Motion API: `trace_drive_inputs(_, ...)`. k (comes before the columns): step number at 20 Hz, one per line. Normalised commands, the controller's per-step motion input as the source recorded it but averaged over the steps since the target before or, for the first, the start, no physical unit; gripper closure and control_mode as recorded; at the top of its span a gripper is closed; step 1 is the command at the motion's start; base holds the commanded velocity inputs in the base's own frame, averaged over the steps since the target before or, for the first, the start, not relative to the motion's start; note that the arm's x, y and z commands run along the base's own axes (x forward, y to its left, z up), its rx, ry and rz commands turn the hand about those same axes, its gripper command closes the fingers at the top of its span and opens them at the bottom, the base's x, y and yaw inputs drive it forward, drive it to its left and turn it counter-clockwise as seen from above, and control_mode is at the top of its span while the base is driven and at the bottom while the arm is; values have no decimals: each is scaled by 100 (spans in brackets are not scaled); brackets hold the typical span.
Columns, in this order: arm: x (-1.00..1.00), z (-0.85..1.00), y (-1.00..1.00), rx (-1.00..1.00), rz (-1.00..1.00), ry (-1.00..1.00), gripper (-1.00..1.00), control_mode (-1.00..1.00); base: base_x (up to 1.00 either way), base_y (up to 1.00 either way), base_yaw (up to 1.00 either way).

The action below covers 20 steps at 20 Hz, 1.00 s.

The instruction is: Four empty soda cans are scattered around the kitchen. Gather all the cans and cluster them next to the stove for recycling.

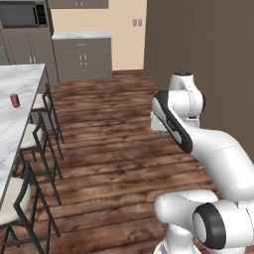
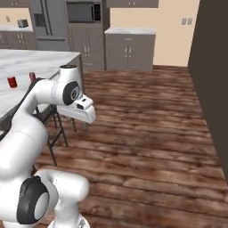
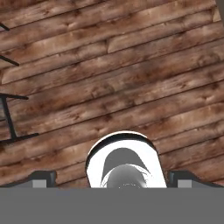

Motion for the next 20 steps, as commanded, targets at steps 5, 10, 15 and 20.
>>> trace_drive_inputs(5,0,0,0,0,0,0,-100,100,73,-6,29)
trace_drive_inputs(10,0,0,0,0,0,0,-100,100,30,0,40)
trace_drive_inputs(15,0,0,0,0,0,0,-100,100,41,-11,31)
trace_drive_inputs(20,0,0,0,0,0,0,-100,100,19,0,40)
